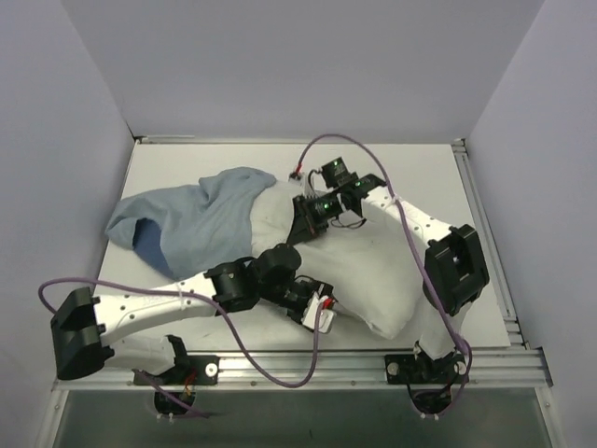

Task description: Put the pillow into the pillowcase

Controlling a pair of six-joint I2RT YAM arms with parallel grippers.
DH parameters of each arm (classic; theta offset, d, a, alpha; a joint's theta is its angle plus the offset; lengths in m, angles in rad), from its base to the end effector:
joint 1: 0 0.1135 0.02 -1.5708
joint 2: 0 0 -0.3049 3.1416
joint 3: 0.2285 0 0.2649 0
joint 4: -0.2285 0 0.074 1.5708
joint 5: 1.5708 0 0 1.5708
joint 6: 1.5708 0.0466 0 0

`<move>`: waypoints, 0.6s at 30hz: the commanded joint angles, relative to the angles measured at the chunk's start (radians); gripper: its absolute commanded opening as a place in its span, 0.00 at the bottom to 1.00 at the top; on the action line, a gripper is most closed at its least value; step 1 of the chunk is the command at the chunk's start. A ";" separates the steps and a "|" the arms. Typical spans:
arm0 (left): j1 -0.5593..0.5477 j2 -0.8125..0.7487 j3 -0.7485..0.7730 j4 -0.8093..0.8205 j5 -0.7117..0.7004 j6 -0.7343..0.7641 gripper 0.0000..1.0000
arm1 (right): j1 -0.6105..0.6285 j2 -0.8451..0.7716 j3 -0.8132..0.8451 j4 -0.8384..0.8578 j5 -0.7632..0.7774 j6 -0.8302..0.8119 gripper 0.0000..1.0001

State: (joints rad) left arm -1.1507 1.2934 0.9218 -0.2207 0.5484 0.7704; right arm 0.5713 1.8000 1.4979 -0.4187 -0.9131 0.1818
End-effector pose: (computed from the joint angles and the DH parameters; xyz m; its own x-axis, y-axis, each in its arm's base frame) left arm 0.0974 -0.2775 0.3055 0.5021 0.3331 -0.7981 0.8443 -0.3886 0.3689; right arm 0.3422 0.2638 0.3233 -0.6962 -0.3161 -0.6445 -0.7166 0.2541 0.6495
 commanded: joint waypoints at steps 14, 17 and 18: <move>0.525 -0.414 0.008 -0.489 -0.265 -0.785 0.52 | -0.301 -0.179 0.005 -0.120 -0.043 -0.128 0.67; 0.562 -0.350 -0.038 -0.427 -0.277 -0.812 0.47 | -0.399 -0.116 0.079 -0.157 0.178 -0.221 0.44; 0.572 -0.318 -0.043 -0.410 -0.284 -0.813 0.45 | -0.410 -0.072 0.067 -0.160 0.234 -0.276 0.39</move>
State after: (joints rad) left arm -0.6037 0.9051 0.9054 -0.5911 0.3122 0.0559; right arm 0.1890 1.6699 1.5734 -0.4484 -0.8757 0.0353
